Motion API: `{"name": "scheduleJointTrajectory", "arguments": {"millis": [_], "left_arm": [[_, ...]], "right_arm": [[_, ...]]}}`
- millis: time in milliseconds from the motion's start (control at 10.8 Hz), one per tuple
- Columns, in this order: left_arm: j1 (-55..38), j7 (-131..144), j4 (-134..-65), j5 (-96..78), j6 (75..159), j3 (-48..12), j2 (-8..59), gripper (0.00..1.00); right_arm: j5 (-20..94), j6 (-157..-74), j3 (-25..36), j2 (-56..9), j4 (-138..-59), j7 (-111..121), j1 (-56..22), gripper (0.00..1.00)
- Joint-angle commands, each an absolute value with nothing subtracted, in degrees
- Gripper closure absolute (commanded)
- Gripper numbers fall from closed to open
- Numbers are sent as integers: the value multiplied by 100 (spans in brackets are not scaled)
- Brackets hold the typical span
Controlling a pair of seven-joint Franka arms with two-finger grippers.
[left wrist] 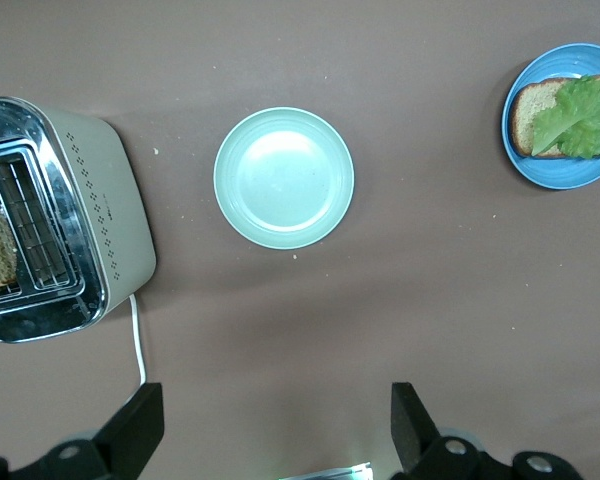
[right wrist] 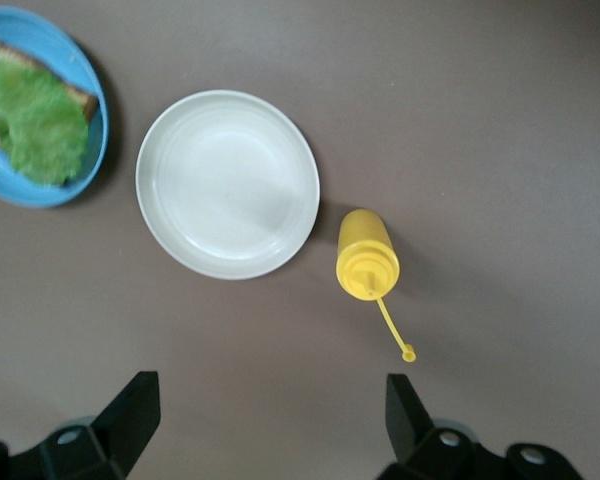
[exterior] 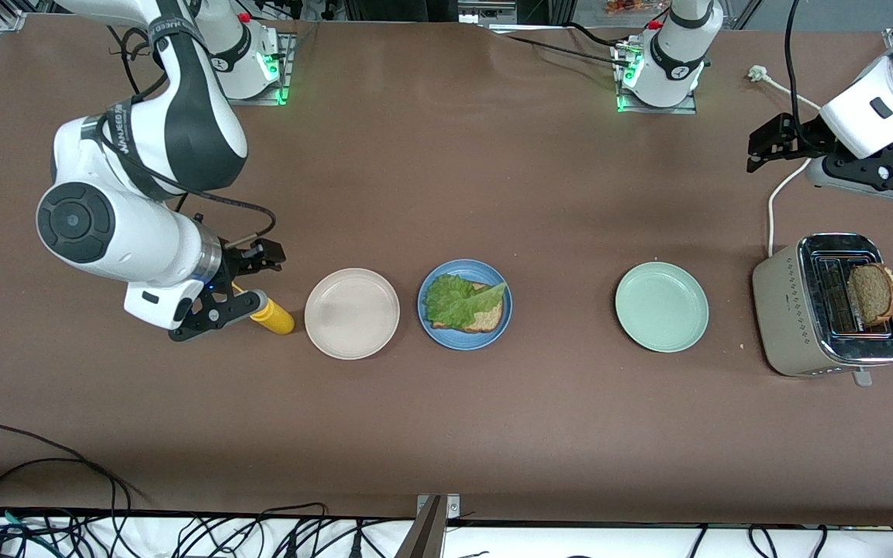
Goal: Make sandwich in blue plate with both arms
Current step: 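Move the right gripper toward the yellow squeeze bottle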
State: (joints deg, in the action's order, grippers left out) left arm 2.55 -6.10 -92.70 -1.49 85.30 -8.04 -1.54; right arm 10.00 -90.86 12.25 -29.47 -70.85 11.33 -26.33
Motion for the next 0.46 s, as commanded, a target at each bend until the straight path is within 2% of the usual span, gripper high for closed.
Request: {"name": "scheduleJointTrajectory", "arguments": {"millis": [0,370], "left_arm": [[264,-589,-9088,-62,8394,-826,-70,0],[264,-589,-9088,-62,8394,-835,-70,0]], "right_arm": [[844,-8974,1169,-2637,-7330,2193,-2575,0],[940,-8974,1213,-2681,-7532,4108,-2032,0]]}}
